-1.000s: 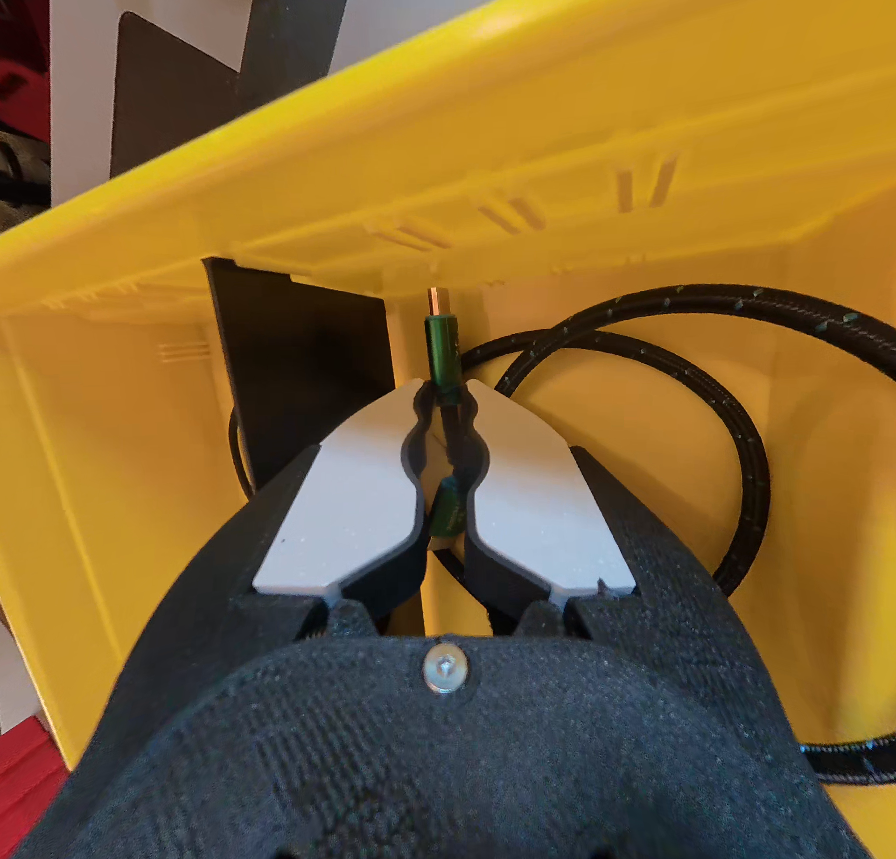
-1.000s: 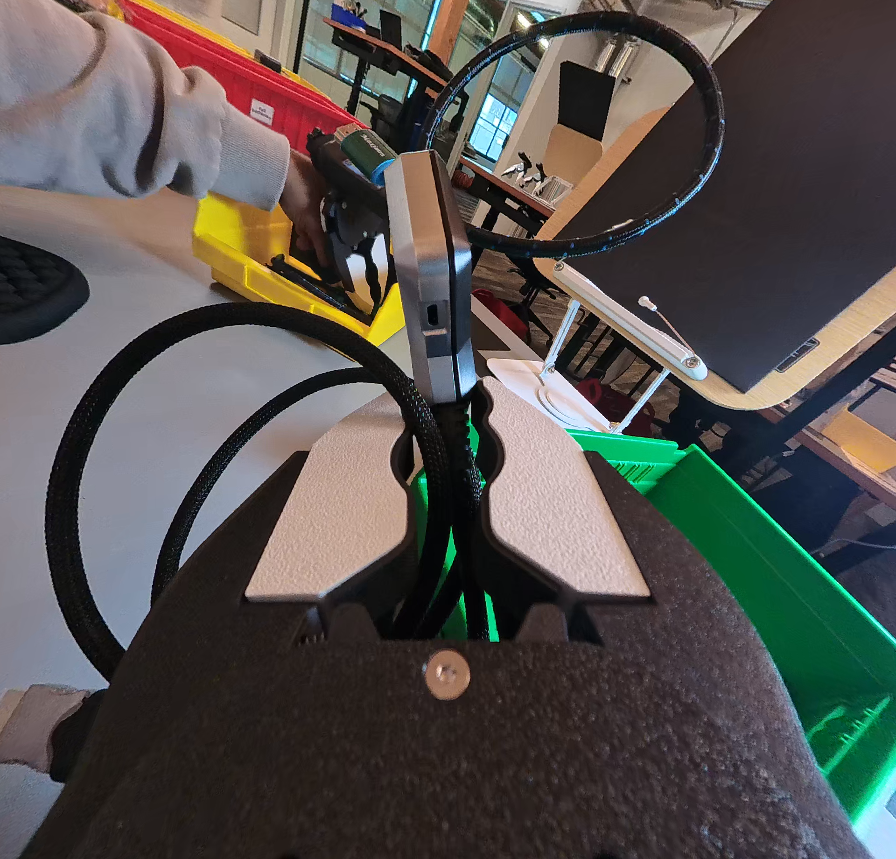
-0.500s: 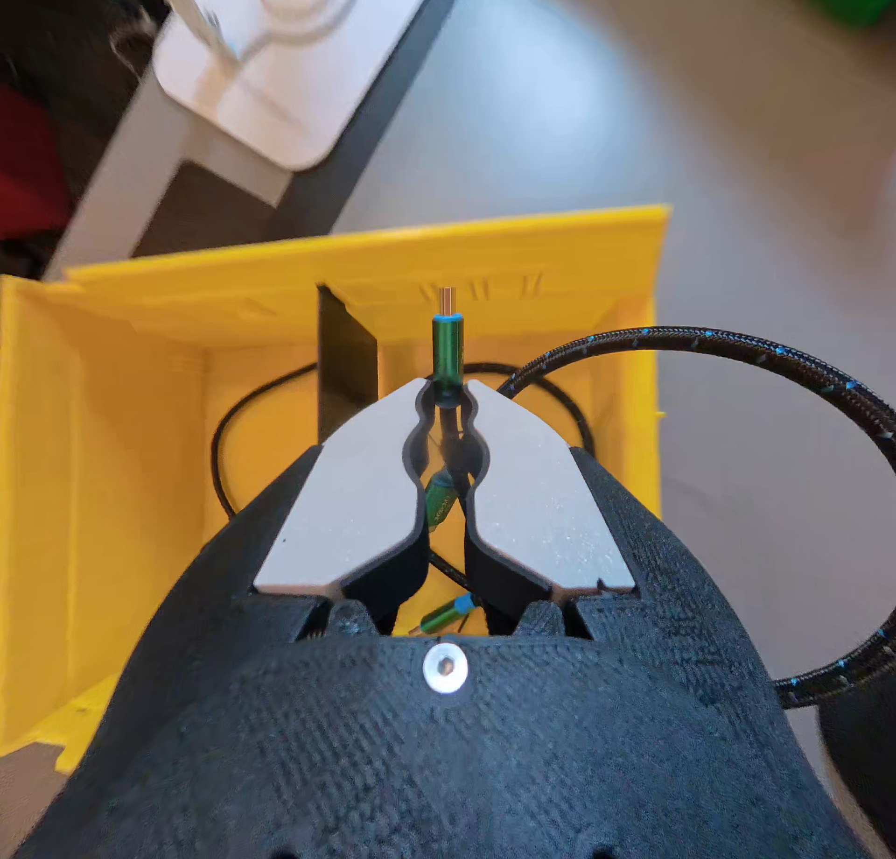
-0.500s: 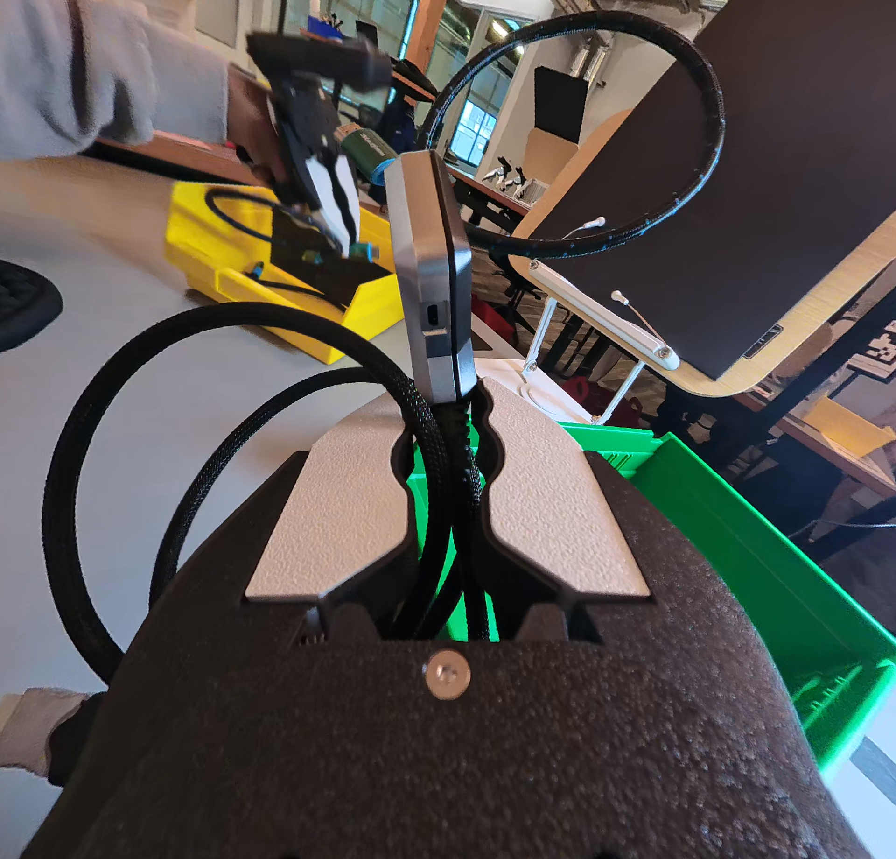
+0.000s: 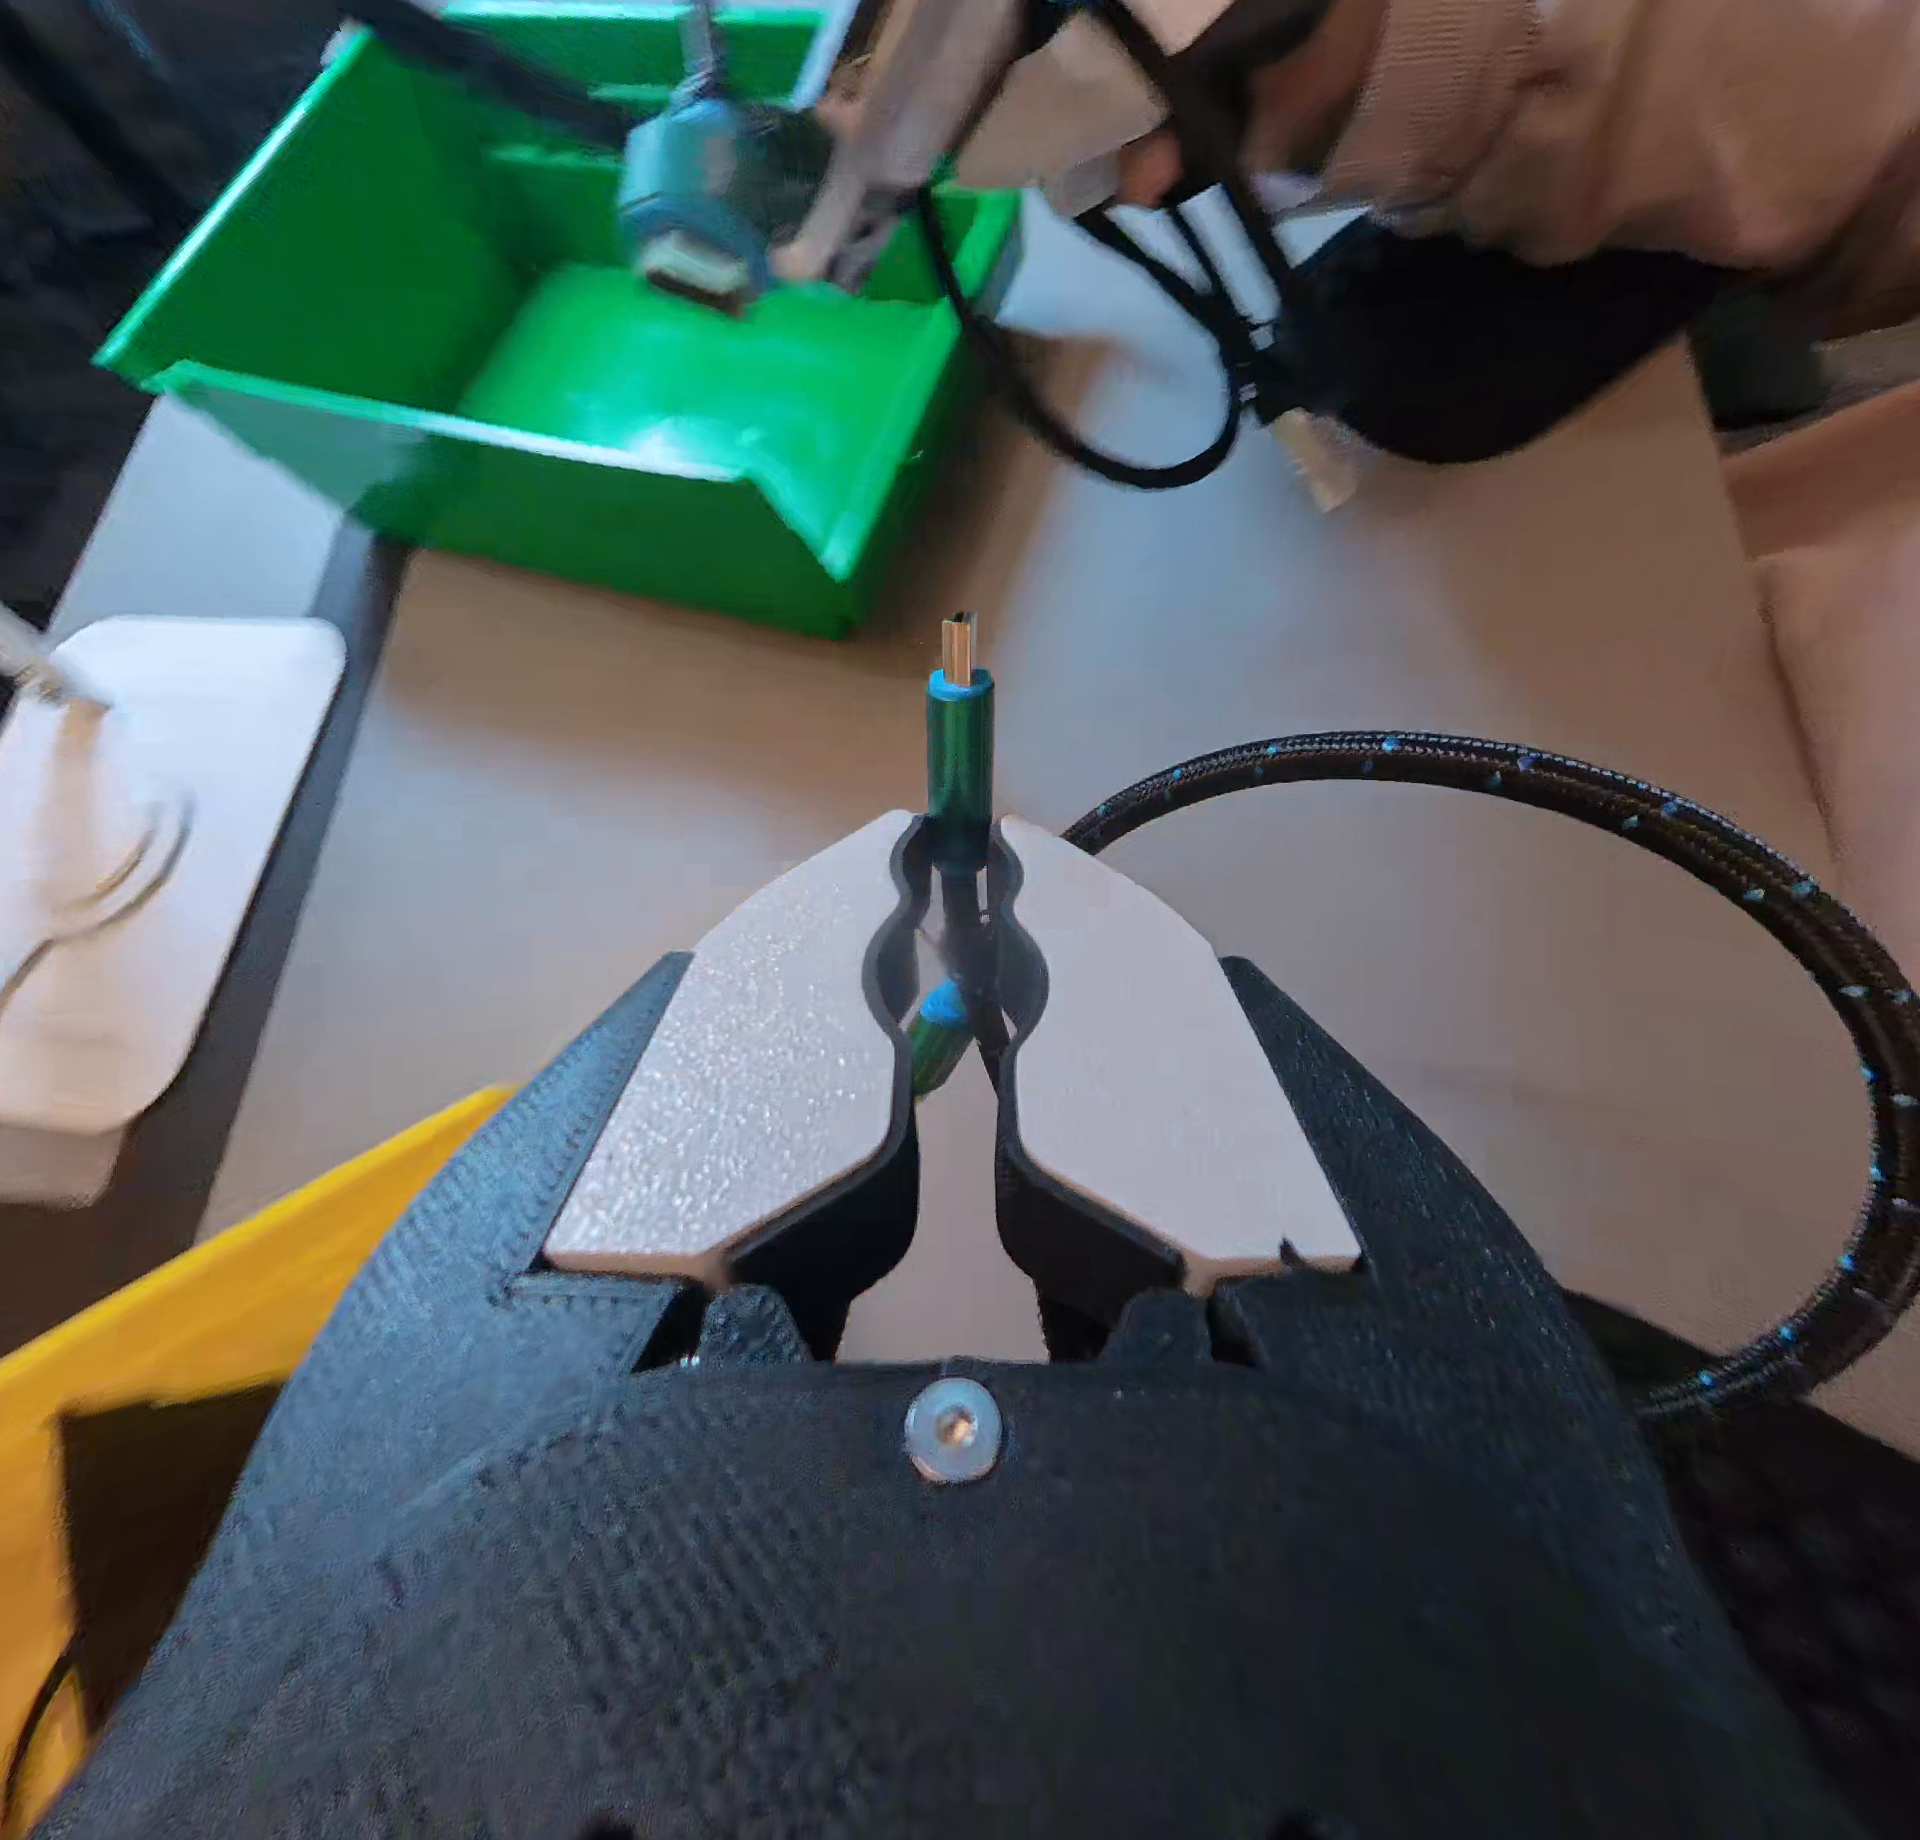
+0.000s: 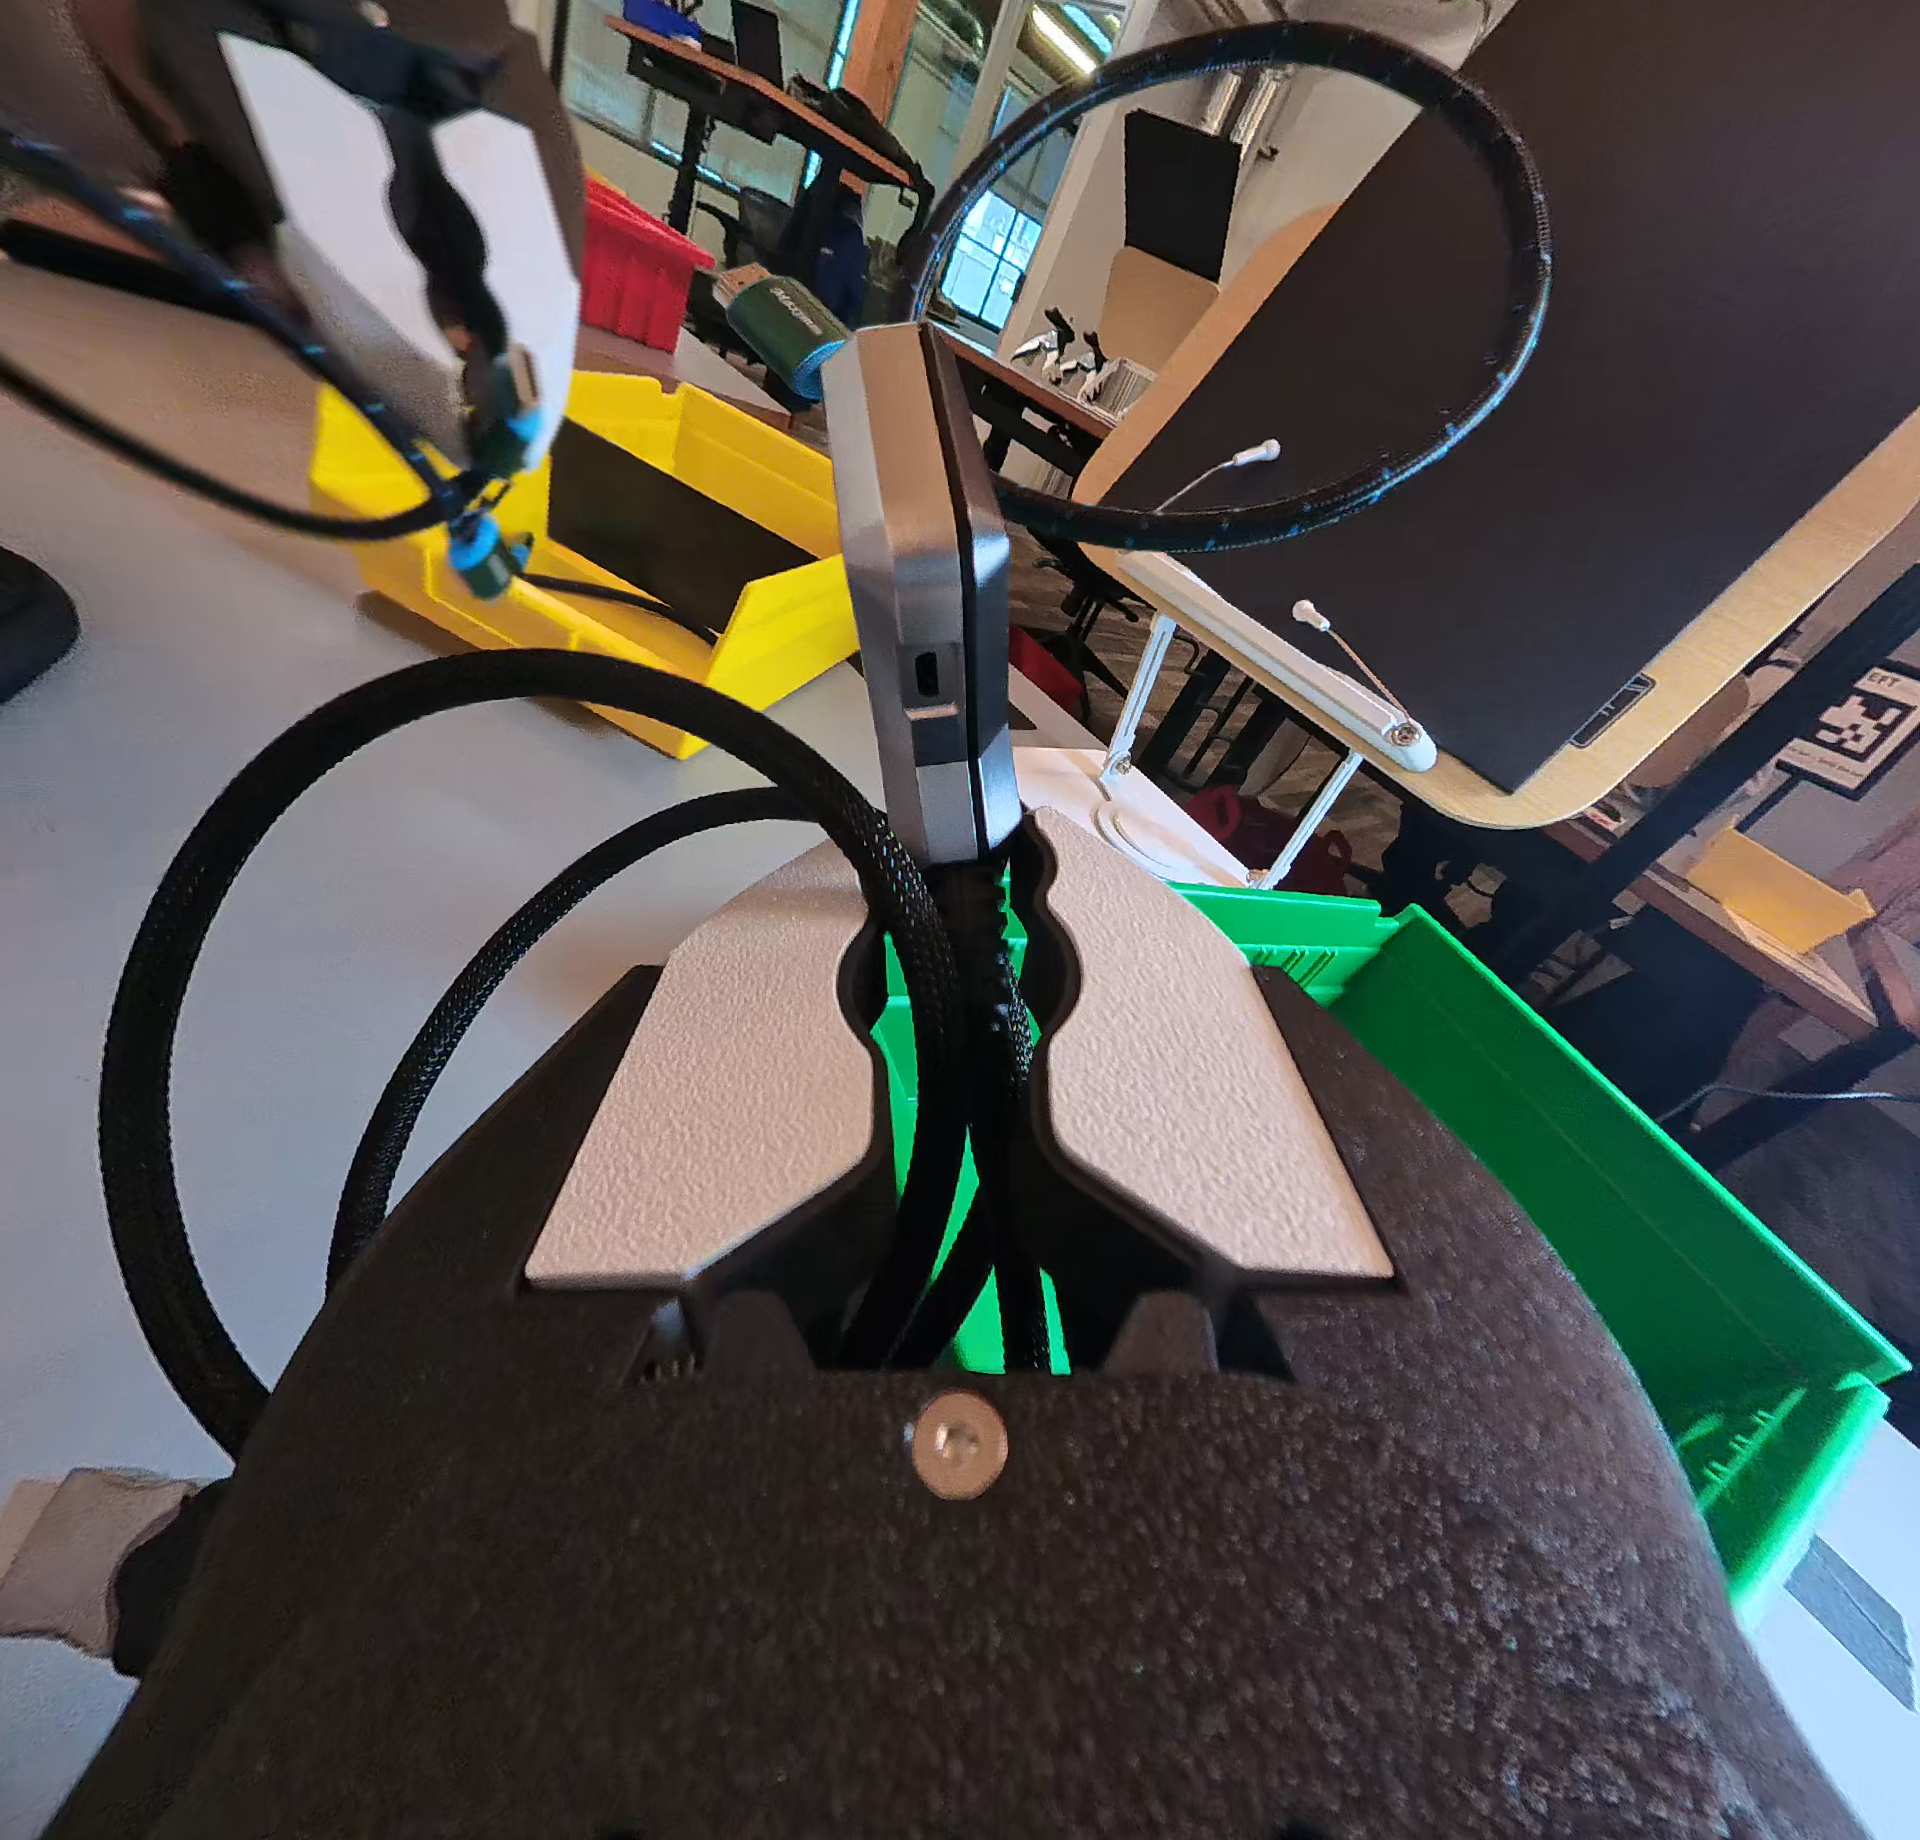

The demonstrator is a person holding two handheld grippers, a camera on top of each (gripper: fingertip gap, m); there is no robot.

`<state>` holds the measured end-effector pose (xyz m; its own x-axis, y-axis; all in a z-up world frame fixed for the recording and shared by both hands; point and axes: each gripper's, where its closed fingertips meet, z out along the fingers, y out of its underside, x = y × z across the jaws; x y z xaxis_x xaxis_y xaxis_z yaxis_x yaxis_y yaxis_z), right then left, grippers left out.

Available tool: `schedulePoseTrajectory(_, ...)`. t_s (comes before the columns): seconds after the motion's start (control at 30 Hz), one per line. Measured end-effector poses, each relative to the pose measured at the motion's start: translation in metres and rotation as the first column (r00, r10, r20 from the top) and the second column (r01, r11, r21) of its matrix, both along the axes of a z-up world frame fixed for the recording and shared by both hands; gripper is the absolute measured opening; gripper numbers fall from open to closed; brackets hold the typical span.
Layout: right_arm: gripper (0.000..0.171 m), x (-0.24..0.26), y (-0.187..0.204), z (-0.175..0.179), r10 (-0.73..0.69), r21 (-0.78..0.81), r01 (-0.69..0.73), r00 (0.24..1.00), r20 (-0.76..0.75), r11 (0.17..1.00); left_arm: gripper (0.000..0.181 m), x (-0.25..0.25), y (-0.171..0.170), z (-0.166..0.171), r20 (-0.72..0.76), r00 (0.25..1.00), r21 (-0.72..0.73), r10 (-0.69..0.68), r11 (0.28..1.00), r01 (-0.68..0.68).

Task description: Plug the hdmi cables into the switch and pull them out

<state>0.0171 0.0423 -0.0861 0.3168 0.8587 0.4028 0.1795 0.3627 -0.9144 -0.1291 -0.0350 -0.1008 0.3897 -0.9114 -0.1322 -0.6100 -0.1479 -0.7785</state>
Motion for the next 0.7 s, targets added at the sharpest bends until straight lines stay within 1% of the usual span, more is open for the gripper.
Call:
schedulePoseTrajectory(0.1,0.022,0.002,0.003,-0.001,-0.007,-0.002,0.007,1.000,0.002,1.000,0.010,0.037,-0.016,-0.013,0.097,0.991,-0.044,-0.095,0.994,0.100)
schedulePoseTrajectory(0.17,0.022,0.004,0.004,-0.002,-0.006,-0.004,0.006,1.000,0.003,1.000,0.010,0.055,-0.024,-0.022,0.174,0.977,-0.103,-0.123,0.984,0.143)
schedulePoseTrajectory(0.23,0.021,0.004,0.004,-0.004,-0.002,0.007,0.002,1.000,0.016,1.000,0.011,0.068,-0.027,-0.033,0.247,0.964,-0.194,-0.096,0.970,0.146)
schedulePoseTrajectory(0.33,0.022,0.004,0.001,-0.010,0.012,0.070,-0.017,0.997,0.071,0.997,0.011,0.082,-0.030,-0.043,0.382,0.923,-0.344,-0.034,0.922,0.177)
schedulePoseTrajectory(0.4,0.021,0.002,-0.002,-0.017,0.012,0.132,-0.029,0.992,0.124,0.991,0.011,0.086,-0.028,-0.050,0.440,0.898,-0.409,0.015,0.894,0.185)
schedulePoseTrajectory(0.5,0.022,-0.004,-0.008,-0.026,0.003,0.226,-0.049,0.980,0.200,0.973,0.011,0.090,-0.025,-0.059,0.524,0.849,-0.462,0.068,0.860,0.216)
schedulePoseTrajectory(0.57,0.022,-0.009,-0.015,-0.031,0.018,0.266,-0.082,0.972,0.234,0.961,0.010,0.092,-0.028,-0.069,0.533,0.840,-0.538,0.105,0.808,0.241)
schedulePoseTrajectory(0.6,0.022,-0.011,-0.018,-0.033,0.022,0.284,-0.095,0.968,0.251,0.954,0.011,0.092,-0.034,-0.077,0.502,0.858,-0.581,0.104,0.776,0.246)
schedulePoseTrajectory(0.63,0.021,-0.013,-0.020,-0.035,0.020,0.297,-0.102,0.963,0.268,0.950,0.011,0.092,-0.037,-0.084,0.472,0.876,-0.602,0.098,0.762,0.240)
schedulePoseTrajectory(0.7,0.021,-0.015,-0.021,-0.039,0.002,0.312,-0.096,0.957,0.291,0.945,0.011,0.091,-0.038,-0.088,0.460,0.880,-0.626,0.117,0.746,0.227)
